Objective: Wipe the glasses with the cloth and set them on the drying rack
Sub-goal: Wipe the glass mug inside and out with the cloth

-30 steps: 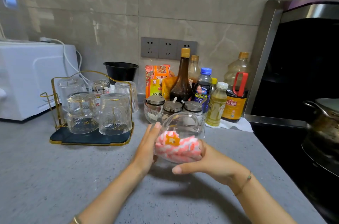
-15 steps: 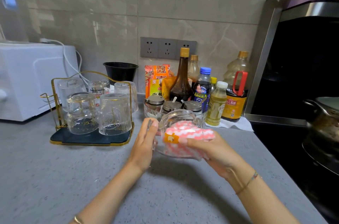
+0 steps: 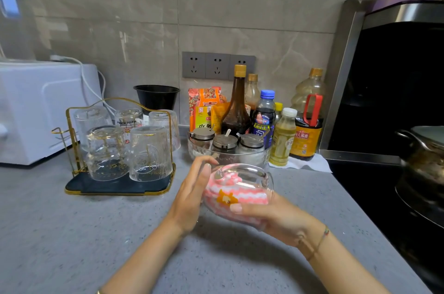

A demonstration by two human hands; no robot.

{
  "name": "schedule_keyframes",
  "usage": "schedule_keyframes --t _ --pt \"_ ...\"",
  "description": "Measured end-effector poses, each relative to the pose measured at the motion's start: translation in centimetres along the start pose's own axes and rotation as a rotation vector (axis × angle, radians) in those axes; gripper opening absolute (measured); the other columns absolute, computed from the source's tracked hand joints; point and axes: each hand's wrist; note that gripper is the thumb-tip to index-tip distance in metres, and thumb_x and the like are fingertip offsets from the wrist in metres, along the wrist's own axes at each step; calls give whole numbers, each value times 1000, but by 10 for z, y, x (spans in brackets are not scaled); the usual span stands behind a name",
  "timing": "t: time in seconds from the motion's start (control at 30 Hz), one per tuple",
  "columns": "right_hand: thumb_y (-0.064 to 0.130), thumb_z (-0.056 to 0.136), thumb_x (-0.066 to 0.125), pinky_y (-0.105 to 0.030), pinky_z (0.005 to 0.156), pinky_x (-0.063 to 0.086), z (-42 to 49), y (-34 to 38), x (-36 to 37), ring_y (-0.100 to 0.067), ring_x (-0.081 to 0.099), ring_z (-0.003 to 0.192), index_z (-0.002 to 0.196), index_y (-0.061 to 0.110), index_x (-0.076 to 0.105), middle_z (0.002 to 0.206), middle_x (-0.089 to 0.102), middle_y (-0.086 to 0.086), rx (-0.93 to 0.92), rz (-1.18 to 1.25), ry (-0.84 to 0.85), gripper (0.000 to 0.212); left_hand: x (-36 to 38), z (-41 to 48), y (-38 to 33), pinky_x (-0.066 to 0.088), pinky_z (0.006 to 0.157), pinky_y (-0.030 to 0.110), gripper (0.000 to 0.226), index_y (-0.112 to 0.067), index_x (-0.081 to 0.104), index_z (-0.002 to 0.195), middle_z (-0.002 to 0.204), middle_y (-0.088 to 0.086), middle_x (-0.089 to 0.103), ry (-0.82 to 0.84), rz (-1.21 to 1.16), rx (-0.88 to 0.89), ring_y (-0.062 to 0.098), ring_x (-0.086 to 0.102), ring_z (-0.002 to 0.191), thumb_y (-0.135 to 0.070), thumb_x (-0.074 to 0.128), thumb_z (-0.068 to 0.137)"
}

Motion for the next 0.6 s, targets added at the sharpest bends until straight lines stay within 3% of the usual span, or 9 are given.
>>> schedule_keyframes --t 0.13,0.2,0.3,0.37,0.47,0.57,0.6 --pt "-16 78 61 -20 71 56 3 2 0 -14 72 84 96 12 68 93 75 -4 -91 -93 -94 35 -2 2 -1 49 81 16 71 -36 52 122 118 -22 60 -33 36 -142 -8 59 106 -81 34 70" --pt "-13 73 67 -20 72 55 5 2 -5 -14 71 86 94 13 72 95 75 -5 -150 -187 -144 34 -2 4 -1 48 70 19 75 -42 50 128 120 -16 61 -37 129 -273 4 61 102 -86 27 72" --pt "-17 71 70 -18 75 54 5 2 -10 -12 71 89 105 11 70 98 75 -3 -210 -345 -191 44 -1 6 -9 36 45 17 74 -32 61 118 89 -4 66 -6 34 -545 11 50 66 -82 24 78" --pt "-19 72 68 -17 79 53 5 0 -9 -9 70 91 109 7 68 98 74 3 -211 -448 -159 45 -4 6 -12 38 50 19 73 -27 68 103 75 -2 67 28 -73 -655 12 50 64 -80 24 79" --pt "-19 72 69 -22 87 52 7 -4 -4 -12 68 99 115 3 66 109 72 -2 -191 -508 -123 48 0 7 -8 42 64 27 58 -27 67 98 80 -2 74 -53 -98 -659 14 61 77 -70 30 89" --pt "-21 70 70 -21 90 49 6 -5 -1 -13 65 105 119 5 63 115 69 -2 -145 -457 -44 57 4 10 -3 35 51 22 46 -22 62 111 81 -2 65 -161 -14 -555 10 53 63 -58 39 95" --pt "-21 69 70 -20 91 48 5 -5 -1 -12 64 108 120 7 63 116 69 -1 -131 -442 -14 58 3 12 1 40 53 24 42 -21 62 108 84 -1 65 -191 20 -497 12 55 66 -56 44 94"
Point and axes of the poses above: each hand's wrist, its own z-axis towards the middle knuckle, its own x-axis out of the palm, y = z × x
